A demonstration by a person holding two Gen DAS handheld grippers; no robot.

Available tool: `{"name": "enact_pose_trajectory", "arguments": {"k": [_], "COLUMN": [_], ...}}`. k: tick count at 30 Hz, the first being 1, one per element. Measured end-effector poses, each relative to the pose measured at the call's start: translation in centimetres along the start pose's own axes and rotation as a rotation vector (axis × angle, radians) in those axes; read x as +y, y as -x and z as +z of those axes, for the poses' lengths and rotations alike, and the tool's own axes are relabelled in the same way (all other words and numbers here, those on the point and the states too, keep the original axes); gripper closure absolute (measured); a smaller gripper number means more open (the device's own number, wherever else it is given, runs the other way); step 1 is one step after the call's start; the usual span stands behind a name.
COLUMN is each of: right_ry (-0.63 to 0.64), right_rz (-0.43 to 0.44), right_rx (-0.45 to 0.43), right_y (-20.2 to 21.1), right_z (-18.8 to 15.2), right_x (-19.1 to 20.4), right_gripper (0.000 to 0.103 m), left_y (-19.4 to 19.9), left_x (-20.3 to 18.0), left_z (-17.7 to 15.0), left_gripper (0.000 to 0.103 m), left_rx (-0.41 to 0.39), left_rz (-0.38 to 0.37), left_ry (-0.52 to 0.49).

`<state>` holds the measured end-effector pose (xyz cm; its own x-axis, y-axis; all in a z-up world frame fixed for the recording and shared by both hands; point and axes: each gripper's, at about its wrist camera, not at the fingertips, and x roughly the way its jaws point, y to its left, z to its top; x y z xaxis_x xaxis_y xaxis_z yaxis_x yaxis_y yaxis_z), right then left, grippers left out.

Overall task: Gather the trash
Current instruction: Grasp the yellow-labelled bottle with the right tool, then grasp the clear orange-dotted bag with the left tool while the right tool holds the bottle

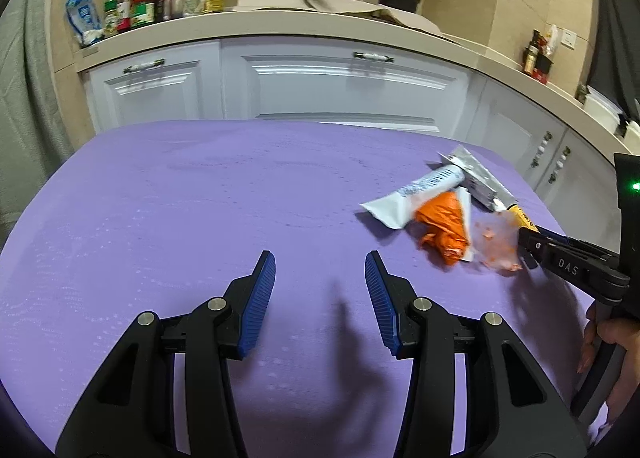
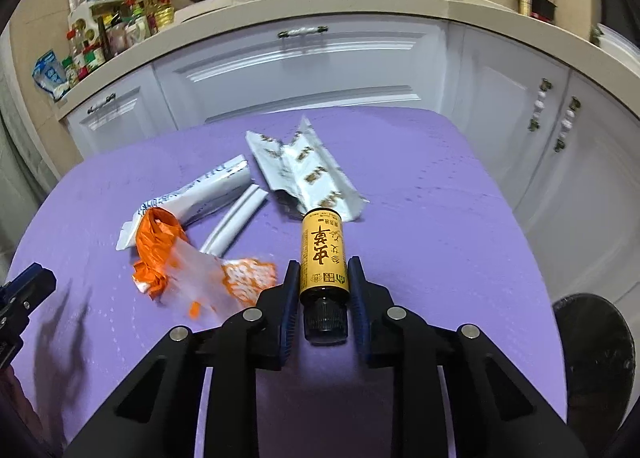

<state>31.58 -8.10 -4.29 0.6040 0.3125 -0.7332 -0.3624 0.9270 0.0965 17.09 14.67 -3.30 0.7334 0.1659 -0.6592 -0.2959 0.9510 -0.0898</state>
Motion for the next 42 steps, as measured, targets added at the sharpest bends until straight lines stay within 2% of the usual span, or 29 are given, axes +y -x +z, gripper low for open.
{"name": "enact_pose_trajectory", "arguments": {"k": [6,15,23,29,30,31,35,42], "right_ry": [-0.041,-0.103,-0.134,-0.142,-0.142,-0.141,-0.139,-0.136], "right_rz": [-0.034,-0.033,-0.013,0.015,0.018,0.022,0.029,0.023], "right_rx": [-0.016,-0.034,-0.045,-0.039,-0.037,-0.036,-0.035,-0.035], "right_y": [1.9,4.4,5.1,4.9,4.8,4.8,4.7,4.7], "right_z": [-1.7,-3.7,-4.6,-5.0,-5.0,-5.0,-5.0,-5.0], "right_x": [-2.8,-6.4,-8.0,-8.5,-8.5,-8.5,-8.4,-8.5], "right_gripper": [0.078,0.078,0.078,0.078,0.078,0.078,0.078,0.078], "left_y": [0.0,-0.7,-2.4,-4.4,-4.7,-4.9,-4.9,-4.1], "left_x": [-3.9,-9.9,-13.9,-15.7,-15.8,-15.8,-15.7,-15.4], "left_z": [-0.3,0.1,1.0,1.3,1.3,1.3,1.1,0.3], "left_gripper": [0.058,0.058,0.058,0.058,0.064,0.075,0.089,0.093], "left_rx": [0.005,0.001,0.001,0.005,0.010,0.016,0.018,0.008], "left_rz": [-0.060,-0.148,-0.153,-0.117,-0.114,-0.113,-0.115,-0.132], "left_ry": [-0.054,-0.136,-0.192,-0.224,-0.225,-0.226,-0.237,-0.252]}}
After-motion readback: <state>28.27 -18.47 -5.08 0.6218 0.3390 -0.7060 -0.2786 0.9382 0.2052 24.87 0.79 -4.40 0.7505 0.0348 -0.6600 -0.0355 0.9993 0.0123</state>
